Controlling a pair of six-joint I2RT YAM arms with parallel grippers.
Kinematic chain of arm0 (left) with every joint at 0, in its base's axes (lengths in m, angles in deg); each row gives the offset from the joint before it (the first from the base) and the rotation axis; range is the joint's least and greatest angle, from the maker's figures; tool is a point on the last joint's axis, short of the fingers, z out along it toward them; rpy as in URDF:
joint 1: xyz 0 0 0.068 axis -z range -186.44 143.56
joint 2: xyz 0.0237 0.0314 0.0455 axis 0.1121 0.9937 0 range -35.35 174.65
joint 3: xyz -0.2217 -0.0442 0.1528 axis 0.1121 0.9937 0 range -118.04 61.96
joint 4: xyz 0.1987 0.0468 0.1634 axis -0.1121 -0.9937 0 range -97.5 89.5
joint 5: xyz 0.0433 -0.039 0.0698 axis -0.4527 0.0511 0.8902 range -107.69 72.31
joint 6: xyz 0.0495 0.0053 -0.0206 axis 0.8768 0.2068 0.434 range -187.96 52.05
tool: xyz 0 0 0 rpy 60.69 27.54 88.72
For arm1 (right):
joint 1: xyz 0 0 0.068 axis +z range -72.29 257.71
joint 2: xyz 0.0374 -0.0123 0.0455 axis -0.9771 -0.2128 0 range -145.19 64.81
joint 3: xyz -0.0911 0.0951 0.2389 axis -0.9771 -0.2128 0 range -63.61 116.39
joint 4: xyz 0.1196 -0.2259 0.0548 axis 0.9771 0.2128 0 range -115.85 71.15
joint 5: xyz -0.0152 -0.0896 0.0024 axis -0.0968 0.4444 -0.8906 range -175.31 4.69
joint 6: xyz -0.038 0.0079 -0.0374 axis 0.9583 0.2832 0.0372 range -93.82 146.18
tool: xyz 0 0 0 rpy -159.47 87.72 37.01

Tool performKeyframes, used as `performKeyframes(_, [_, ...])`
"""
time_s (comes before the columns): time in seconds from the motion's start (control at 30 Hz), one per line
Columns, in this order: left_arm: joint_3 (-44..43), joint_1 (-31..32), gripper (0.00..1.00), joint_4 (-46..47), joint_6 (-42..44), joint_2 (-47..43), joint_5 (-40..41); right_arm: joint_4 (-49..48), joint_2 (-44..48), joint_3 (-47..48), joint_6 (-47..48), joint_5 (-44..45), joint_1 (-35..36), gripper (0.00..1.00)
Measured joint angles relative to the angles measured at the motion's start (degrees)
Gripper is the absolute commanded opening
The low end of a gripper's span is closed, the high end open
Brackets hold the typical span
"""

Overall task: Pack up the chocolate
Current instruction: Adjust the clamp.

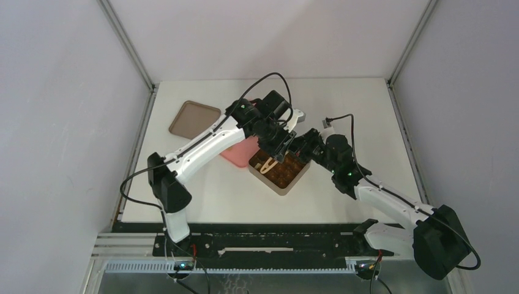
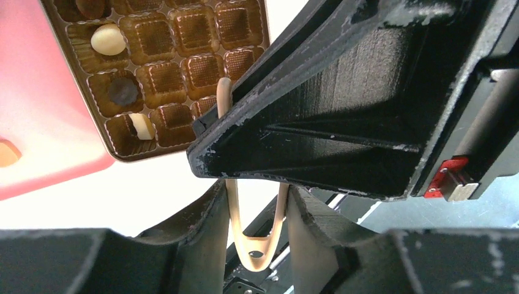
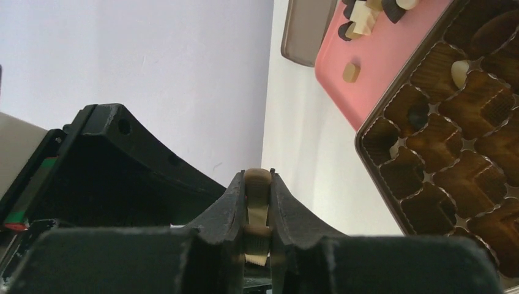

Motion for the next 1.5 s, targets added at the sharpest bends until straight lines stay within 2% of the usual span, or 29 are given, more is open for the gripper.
performKeyframes(0.1, [0.96, 0.00, 0.47, 1.18, -0.07, -0.35, 0.35, 0.13, 0.00, 0.39, -0.48, 0.11, 0.00, 0.06])
performKeyframes(0.2, [4.37, 0.00, 0.51, 3.72, -0.59, -1.97, 1.16, 0.57, -0.02, 0.39, -1.29, 0.17, -0.02, 0.02])
performKeyframes(0.7, [32.57, 0.26, 0.60, 28.94, -6.32, -25.03, 7.08, 1.84, 0.68, 0.39, -10.12, 0.85, -0.02, 0.00])
performKeyframes(0.87, [34.45, 0.26, 0.61, 33.75, -7.15, -26.27, 7.45, 1.86, 1.25, 0.39, -11.76, 1.01, -0.02, 0.00])
performKeyframes(1.1, [36.87, 0.48, 0.58, 38.66, -7.56, -26.27, 7.23, 2.12, 1.44, 0.39, -13.16, 1.25, -0.02, 0.00])
performKeyframes(1.5, [38.18, 1.88, 0.51, 40.37, -7.04, -26.29, 9.33, 2.27, 1.46, 0.39, -14.56, 1.22, -0.02, 0.00])
